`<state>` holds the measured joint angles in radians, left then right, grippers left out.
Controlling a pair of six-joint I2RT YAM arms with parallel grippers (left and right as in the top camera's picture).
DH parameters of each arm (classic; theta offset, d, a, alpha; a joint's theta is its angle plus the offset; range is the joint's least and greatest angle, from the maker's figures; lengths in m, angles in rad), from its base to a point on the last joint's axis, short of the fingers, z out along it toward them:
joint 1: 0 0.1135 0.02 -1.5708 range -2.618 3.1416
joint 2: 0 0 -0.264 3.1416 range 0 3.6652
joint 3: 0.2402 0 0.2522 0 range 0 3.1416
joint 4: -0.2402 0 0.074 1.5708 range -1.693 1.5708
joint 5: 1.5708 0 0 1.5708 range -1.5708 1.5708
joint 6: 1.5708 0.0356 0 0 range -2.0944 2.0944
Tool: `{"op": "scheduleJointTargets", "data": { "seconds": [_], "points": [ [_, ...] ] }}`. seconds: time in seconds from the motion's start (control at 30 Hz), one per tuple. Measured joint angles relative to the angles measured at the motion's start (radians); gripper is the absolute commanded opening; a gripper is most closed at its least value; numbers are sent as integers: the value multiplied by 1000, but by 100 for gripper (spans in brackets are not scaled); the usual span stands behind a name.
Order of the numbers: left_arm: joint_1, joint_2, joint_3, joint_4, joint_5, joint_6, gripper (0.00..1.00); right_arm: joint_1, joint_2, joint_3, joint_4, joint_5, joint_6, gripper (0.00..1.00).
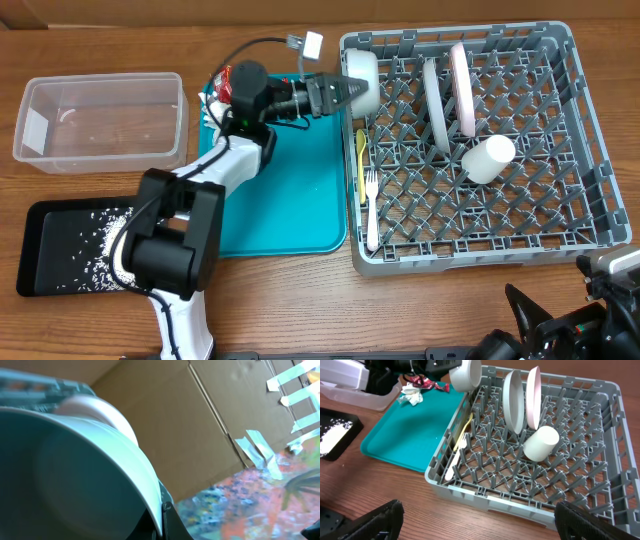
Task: Sort waste into correct bins and load items into the dishwasher rack
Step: 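Carry the empty bowl into the rack and set it down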
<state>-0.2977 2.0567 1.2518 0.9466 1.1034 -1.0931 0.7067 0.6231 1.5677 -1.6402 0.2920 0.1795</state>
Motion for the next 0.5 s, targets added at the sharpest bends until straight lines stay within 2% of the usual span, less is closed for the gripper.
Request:
{"op": "scheduleJointTargets", "data": {
  "seconds": [0.1,0.23,0.37,0.5],
  "points": [
    [-20,60,0,24,-2,-43,4,0,0,0,1,0,0,100],
    [-29,131,0,129,-17,-80,4,0,0,0,0,0,0,100],
    [-30,137,0,188,-37,-111,4,0,0,0,1,0,0,100],
    [-32,137,0,311,-62,-159,4,0,0,0,1,0,0,100]
  ]
}}
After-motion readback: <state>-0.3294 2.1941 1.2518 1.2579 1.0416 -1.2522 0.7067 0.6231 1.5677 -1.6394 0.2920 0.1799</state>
